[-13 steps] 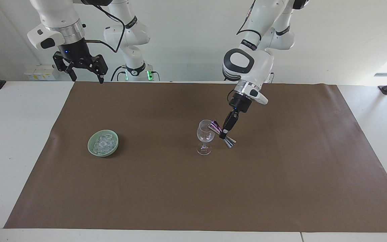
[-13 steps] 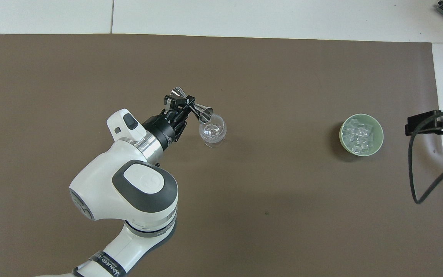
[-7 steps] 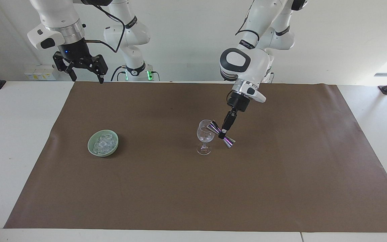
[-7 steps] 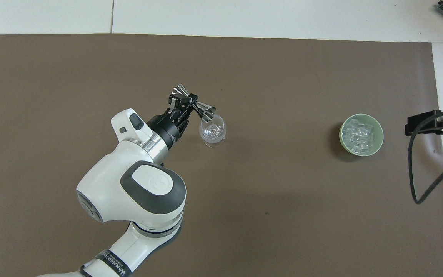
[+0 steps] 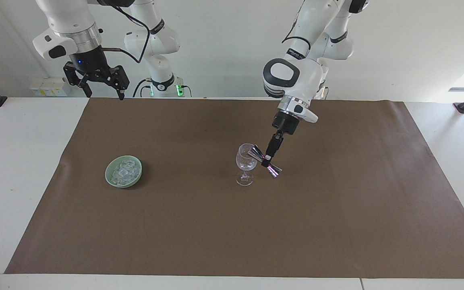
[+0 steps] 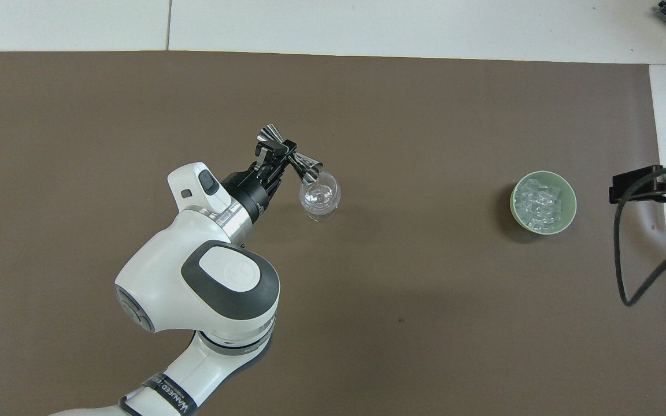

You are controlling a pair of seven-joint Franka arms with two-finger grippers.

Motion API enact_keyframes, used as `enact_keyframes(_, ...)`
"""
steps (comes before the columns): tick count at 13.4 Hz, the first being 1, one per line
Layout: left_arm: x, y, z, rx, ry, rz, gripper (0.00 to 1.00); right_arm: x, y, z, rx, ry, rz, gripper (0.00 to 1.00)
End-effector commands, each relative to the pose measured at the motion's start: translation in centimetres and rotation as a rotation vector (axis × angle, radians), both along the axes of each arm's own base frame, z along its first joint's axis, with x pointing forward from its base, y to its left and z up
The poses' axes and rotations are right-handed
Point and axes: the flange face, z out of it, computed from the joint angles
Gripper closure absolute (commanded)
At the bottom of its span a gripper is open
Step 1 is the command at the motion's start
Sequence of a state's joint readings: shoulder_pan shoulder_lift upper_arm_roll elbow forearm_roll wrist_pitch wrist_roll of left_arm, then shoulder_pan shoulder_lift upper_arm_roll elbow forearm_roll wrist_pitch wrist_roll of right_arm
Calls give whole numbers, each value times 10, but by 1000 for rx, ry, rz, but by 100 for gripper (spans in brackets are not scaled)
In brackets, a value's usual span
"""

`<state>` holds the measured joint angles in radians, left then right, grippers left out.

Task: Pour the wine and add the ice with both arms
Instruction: 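Tilt the jigger over the clear glass with the left gripper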

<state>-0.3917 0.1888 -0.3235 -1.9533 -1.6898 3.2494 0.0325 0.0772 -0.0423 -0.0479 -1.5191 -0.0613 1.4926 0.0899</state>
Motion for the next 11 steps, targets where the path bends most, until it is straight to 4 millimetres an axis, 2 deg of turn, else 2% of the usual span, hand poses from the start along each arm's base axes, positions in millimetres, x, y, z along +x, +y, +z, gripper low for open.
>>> enact_keyframes(1, 5, -1, 2, 46, -37, -12, 100, -6, -1, 1, 19, 5, 11, 0)
enact_keyframes(11, 6, 1, 2, 115, -85, -61, 100, -6, -1, 1, 19, 5, 12, 0)
